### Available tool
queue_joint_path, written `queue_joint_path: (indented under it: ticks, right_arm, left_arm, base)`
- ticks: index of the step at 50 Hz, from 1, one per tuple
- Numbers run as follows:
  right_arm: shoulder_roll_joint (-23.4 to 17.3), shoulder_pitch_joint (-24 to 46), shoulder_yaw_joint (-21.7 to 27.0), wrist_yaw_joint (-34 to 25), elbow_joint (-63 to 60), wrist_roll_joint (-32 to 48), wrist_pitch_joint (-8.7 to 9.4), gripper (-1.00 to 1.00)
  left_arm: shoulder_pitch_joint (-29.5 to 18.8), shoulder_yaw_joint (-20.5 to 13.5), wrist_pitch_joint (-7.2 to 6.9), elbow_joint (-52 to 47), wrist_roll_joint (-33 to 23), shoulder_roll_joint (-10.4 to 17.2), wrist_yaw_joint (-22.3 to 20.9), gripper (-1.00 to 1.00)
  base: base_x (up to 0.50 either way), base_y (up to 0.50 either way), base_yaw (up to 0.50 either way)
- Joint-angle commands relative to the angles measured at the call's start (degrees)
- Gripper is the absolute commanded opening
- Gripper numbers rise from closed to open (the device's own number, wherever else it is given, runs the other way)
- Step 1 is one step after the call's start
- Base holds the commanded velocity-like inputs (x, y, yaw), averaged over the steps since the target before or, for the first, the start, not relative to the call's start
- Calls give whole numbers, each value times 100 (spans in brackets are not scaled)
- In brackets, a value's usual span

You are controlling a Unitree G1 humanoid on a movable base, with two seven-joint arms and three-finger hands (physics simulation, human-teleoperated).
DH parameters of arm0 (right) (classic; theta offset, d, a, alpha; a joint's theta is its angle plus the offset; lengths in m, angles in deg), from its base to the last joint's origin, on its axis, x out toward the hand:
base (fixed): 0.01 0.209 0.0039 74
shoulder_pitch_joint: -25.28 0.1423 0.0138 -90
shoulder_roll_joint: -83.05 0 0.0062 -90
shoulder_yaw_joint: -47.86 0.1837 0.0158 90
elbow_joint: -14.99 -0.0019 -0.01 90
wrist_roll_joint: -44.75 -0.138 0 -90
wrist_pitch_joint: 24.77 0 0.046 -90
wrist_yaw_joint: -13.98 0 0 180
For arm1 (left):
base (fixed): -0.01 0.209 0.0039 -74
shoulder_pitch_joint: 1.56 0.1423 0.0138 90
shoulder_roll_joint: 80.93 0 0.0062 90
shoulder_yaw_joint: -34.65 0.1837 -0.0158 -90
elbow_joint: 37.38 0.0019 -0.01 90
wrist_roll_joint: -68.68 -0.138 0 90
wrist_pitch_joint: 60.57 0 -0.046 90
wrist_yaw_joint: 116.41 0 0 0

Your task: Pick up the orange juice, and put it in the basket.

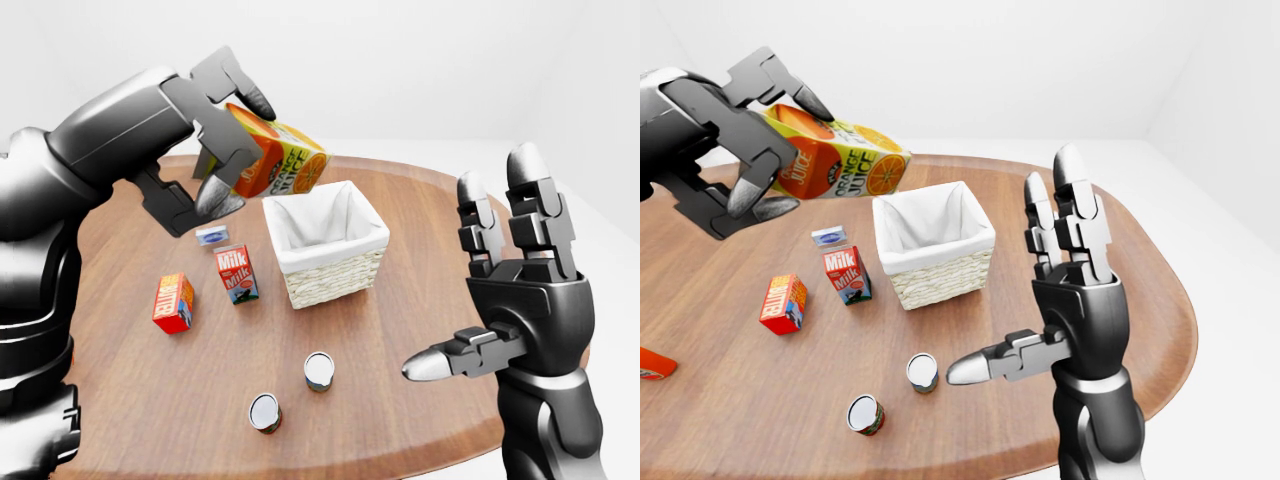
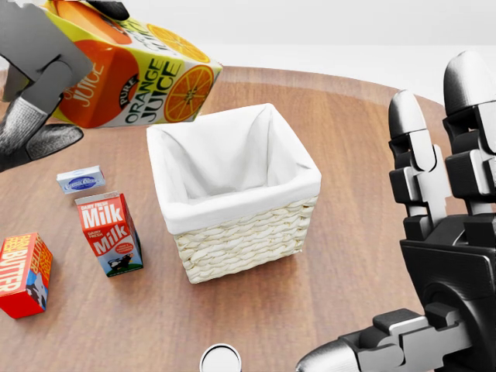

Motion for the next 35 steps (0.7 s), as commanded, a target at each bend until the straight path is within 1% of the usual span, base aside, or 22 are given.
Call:
queue_joint_path:
  ticks: [1, 4, 6, 10, 11, 15, 16, 20, 22, 23, 24, 28, 31, 35]
  right_arm:
    - [-13, 29, 56, 13, -133, -44, 0, 100]
    - [-14, 92, 190, 10, -168, -140, 0, 100]
    - [4, 54, 90, 21, -148, -94, 0, 100]
    - [-3, 75, 76, 53, -238, -119, 0, 100]
    - [-5, 94, 112, 41, -196, -138, 0, 100]
    - [3, 20, 54, 29, -161, -107, 0, 100]
    - [-1, 4, 11, 36, -192, -79, 0, 100]
    - [2, 37, 12, 36, -107, -74, 0, 100]
    - [-6, -7, 31, 27, -199, -93, 0, 100]
    - [-1, -3, 44, 21, -184, -110, 0, 100]
    - [-2, 0, 38, 14, -138, -90, 0, 100]
    - [-3, 15, 13, 32, -160, -75, 0, 100]
    - [-4, -16, -8, 19, -155, -65, 0, 100]
    - [-7, 29, 56, 23, -169, -107, 0, 100]
  left_arm:
    - [-1146, 503, 0, 1445, -700, -911, 0, -100]
    - [-1367, 571, 0, 1663, -754, -1011, 0, -100]
    - [-1620, 653, 0, 1988, -832, -1118, 0, -100]
    - [-1890, 735, 0, 2432, -947, -1278, 0, -100]
    - [-2025, 744, 0, 2704, -1038, -1390, 0, -100]
    - [-2265, 691, 0, 3232, -1256, -1664, 0, -100]
    - [-2303, 657, 0, 3380, -1358, -1781, 0, -100]
    - [-2349, 579, 0, 3686, -1547, -2005, 0, -100]
    - [-2431, 475, 0, 3969, -1706, -2171, 0, -100]
    - [-2452, 463, 0, 4022, -1740, -2195, 0, -100]
    - [-2474, 398, 0, 4015, -1781, -2287, 0, -100]
    - [-2504, 372, 0, 4168, -1884, -2380, 0, -100]
    - [-2525, 291, 0, 4386, -2011, -2485, 0, -100]
    - [-2513, 75, 0, 4779, -2322, -2705, 0, -100]
  base:
    - [0, 0, 0]
    - [0, 0, 0]
    - [0, 0, 0]
    - [0, 0, 0]
    - [0, 0, 0]
    - [0, 0, 0]
    - [0, 0, 0]
    - [0, 0, 0]
    - [0, 0, 0]
    - [0, 0, 0]
    - [0, 0, 0]
    - [0, 0, 0]
    - [0, 0, 0]
    - [0, 0, 0]
